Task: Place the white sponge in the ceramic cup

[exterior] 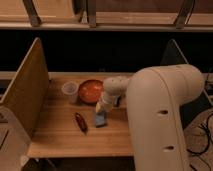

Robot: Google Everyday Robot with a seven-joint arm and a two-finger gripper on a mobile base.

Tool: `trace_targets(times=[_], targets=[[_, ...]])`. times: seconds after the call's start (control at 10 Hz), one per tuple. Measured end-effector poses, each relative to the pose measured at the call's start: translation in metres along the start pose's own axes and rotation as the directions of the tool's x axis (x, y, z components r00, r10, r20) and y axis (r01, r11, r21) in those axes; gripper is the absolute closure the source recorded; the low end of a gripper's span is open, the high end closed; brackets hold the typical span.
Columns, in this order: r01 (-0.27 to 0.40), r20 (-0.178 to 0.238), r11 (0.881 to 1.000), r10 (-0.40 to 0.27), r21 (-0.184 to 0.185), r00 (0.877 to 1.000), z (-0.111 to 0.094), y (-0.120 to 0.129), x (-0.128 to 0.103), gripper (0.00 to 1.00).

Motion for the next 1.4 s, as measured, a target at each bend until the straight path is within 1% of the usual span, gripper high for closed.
trace_targets(times=[0.1, 0.2, 0.3, 0.4, 0.5, 0.6, 0.7, 0.8, 0.9, 1.0, 1.2, 1.3, 1.4], targets=[[0.006, 0.017, 1.000, -0.006, 0.001, 1.000, -0.005, 0.000, -0.001, 1.00], [0.011, 0.049, 1.000, -0.011, 0.003, 0.999, -0.014, 0.001, -0.005, 1.00], [0.029, 0.108, 1.000, -0.030, 0.012, 0.994, -0.032, 0.005, -0.010, 1.00], [0.045, 0.146, 0.999, -0.048, 0.019, 0.988, -0.045, 0.010, -0.012, 1.00], [0.073, 0.206, 0.997, -0.078, 0.032, 0.975, -0.067, 0.018, -0.014, 1.00], [0.104, 0.253, 0.993, -0.113, 0.049, 0.961, -0.085, 0.027, -0.013, 1.00], [0.135, 0.305, 0.988, -0.151, 0.071, 0.940, -0.106, 0.036, -0.013, 1.00], [0.156, 0.351, 0.983, -0.182, 0.101, 0.918, -0.126, 0.039, -0.014, 1.00], [0.172, 0.401, 0.976, -0.211, 0.131, 0.891, -0.148, 0.041, -0.017, 1.00], [0.178, 0.438, 0.971, -0.231, 0.159, 0.869, -0.169, 0.040, -0.021, 1.00], [0.198, 0.502, 0.955, -0.284, 0.219, 0.817, -0.209, 0.042, -0.036, 1.00], [0.214, 0.532, 0.946, -0.315, 0.244, 0.786, -0.229, 0.047, -0.042, 1.00], [0.221, 0.545, 0.941, -0.328, 0.255, 0.772, -0.238, 0.049, -0.045, 1.00]])
